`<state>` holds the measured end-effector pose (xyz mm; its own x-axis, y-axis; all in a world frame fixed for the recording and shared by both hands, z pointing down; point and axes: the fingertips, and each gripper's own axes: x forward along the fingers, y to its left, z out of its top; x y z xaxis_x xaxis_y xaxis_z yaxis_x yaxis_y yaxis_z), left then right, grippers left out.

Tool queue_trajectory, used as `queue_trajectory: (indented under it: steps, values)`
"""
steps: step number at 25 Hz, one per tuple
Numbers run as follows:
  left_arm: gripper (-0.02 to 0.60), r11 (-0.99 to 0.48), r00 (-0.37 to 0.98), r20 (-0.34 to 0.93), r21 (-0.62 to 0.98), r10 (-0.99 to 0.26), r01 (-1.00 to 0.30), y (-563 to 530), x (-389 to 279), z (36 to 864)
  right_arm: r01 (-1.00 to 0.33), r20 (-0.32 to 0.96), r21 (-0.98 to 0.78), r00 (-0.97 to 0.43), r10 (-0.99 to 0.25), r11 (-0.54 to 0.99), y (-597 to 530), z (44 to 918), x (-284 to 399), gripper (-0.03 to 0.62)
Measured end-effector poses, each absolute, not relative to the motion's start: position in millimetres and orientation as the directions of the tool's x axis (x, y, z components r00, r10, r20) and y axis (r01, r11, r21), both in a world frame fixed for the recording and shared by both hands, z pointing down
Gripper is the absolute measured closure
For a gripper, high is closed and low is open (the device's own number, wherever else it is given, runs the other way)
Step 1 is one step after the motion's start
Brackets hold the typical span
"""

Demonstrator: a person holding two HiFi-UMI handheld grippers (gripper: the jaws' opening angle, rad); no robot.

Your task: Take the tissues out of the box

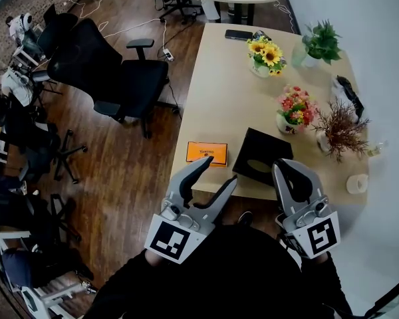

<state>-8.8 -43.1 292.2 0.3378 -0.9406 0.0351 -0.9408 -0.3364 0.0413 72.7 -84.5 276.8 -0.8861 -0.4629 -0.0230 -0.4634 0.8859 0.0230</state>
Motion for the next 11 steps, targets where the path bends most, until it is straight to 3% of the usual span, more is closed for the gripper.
queue_trajectory:
  steps: [11]
  values:
    - [0.376, -0.326, 0.327, 0.037, 0.04, -0.944, -0.945, -44.7, -11.4, 291.3, -0.461, -0.023, 0.032, -0.887, -0.461, 0.887, -85.5, 277.0, 71.9, 0.582]
